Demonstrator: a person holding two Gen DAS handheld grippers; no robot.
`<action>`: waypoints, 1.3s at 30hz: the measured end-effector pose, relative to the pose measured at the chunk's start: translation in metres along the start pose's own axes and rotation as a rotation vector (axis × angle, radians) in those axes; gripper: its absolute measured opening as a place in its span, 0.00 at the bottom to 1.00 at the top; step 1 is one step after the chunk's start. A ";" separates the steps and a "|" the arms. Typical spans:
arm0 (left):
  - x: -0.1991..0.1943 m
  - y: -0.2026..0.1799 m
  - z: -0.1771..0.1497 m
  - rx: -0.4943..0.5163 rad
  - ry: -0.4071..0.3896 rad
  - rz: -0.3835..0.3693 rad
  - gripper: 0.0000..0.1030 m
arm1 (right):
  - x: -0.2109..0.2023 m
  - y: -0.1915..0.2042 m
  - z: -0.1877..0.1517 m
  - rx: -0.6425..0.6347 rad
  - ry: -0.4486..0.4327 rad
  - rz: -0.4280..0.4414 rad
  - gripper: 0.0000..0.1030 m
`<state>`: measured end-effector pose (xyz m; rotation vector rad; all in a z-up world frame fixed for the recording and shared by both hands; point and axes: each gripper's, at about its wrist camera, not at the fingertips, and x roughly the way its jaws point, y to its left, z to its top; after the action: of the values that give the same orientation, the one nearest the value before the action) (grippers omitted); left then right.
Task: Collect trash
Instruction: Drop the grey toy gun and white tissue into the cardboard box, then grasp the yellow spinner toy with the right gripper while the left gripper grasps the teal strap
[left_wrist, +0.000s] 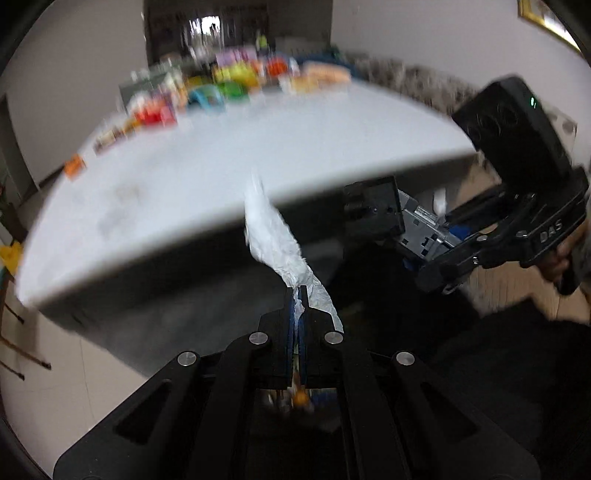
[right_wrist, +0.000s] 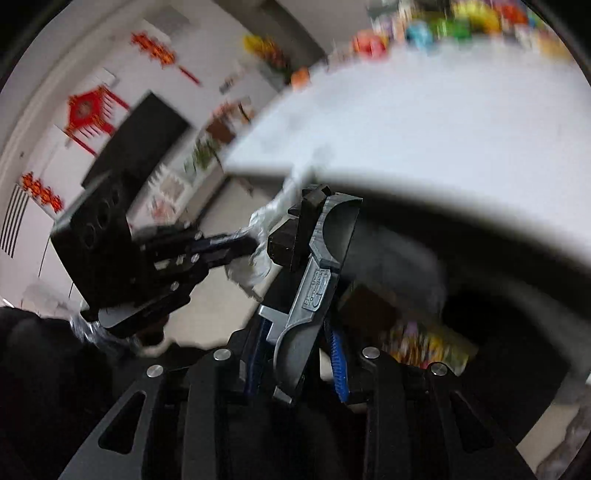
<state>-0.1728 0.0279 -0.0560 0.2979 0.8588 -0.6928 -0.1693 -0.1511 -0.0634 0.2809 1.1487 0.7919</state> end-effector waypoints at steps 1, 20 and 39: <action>0.013 -0.001 -0.009 -0.002 0.035 0.002 0.01 | 0.010 -0.005 -0.003 0.006 0.025 -0.008 0.29; 0.182 0.012 -0.087 -0.004 0.447 0.038 0.75 | 0.138 -0.089 -0.044 0.049 0.340 -0.221 0.52; -0.016 0.026 0.031 -0.060 0.109 0.165 0.81 | -0.114 -0.031 0.092 -0.099 -0.276 -0.289 0.69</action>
<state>-0.1444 0.0385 -0.0247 0.3507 0.9452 -0.5004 -0.0952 -0.2337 0.0366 0.1317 0.8624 0.5336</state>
